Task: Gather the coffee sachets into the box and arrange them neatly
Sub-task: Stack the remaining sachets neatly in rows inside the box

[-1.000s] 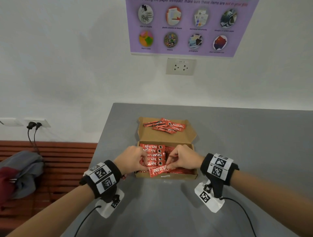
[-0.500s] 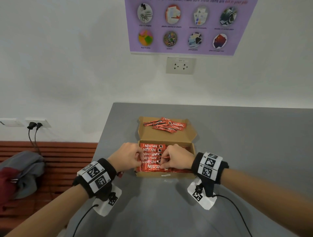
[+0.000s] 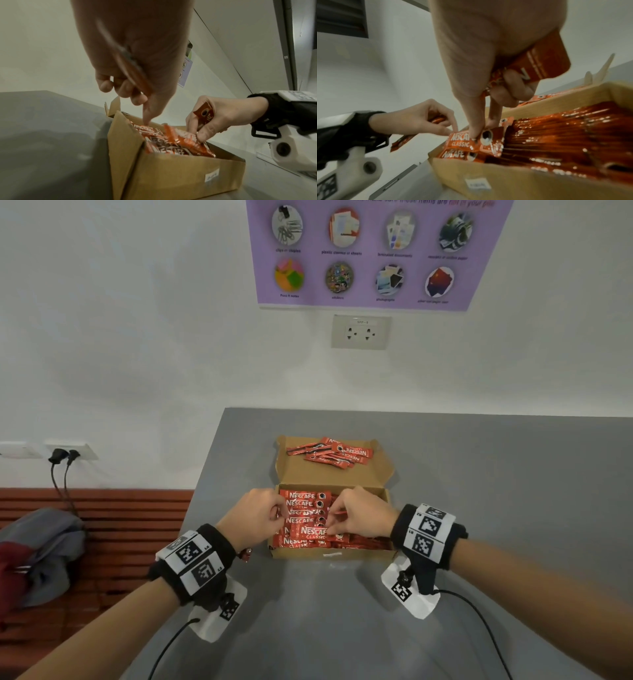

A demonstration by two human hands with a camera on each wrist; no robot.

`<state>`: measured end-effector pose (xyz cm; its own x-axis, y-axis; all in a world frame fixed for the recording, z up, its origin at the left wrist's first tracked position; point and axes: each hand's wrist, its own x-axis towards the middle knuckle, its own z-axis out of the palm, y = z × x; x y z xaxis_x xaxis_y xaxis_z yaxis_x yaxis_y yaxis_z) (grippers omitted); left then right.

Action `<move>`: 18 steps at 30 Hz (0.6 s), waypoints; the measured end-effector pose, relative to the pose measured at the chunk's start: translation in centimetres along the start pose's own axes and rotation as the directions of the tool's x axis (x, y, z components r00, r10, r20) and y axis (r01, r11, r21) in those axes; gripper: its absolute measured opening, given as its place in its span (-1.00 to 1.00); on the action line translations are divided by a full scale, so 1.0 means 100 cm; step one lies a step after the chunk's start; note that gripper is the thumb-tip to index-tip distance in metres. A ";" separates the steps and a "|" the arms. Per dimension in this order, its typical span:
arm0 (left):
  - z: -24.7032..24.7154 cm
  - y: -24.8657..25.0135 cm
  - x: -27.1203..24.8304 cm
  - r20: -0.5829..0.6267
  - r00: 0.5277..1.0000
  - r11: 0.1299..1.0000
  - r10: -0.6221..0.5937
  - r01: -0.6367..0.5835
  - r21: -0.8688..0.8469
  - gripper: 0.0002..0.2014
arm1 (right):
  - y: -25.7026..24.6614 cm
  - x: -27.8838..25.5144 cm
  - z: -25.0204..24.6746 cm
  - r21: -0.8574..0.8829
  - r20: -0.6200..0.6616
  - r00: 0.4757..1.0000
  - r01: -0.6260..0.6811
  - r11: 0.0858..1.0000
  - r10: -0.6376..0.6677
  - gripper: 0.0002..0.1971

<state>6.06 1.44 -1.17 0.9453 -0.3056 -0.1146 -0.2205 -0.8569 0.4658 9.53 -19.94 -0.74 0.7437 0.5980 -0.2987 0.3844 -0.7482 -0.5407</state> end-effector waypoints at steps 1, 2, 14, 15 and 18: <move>-0.001 0.001 0.000 -0.004 1.000 1.000 -0.007 0.007 -0.012 -0.81 | -0.002 0.001 0.002 0.002 -0.005 1.000 0.007 1.000 -0.007 -0.87; -0.001 0.001 0.000 0.000 1.000 1.000 -0.011 0.011 -0.017 -0.81 | -0.004 0.002 0.004 0.005 -0.004 1.000 0.013 1.000 -0.013 -0.87; -0.002 0.003 -0.002 0.069 0.997 0.999 -0.028 0.030 -0.034 -0.83 | -0.019 0.012 0.012 -0.091 0.026 0.997 0.081 0.993 -0.078 -0.87; -0.003 0.004 -0.002 0.072 0.997 0.999 -0.024 0.027 -0.039 -0.82 | -0.019 0.013 0.012 -0.082 0.030 0.997 0.079 0.993 -0.077 -0.86; -0.005 0.009 -0.003 0.026 0.999 0.994 -0.033 0.035 -0.105 -0.81 | -0.018 0.012 0.008 -0.027 -0.005 0.997 0.078 0.997 -0.078 -0.81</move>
<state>5.66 1.01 -0.33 0.9454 -0.2880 -0.1526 -0.1605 -0.8188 0.5511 9.25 -17.64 -0.71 0.7141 0.6530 -0.2523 0.4555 -0.7070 -0.5410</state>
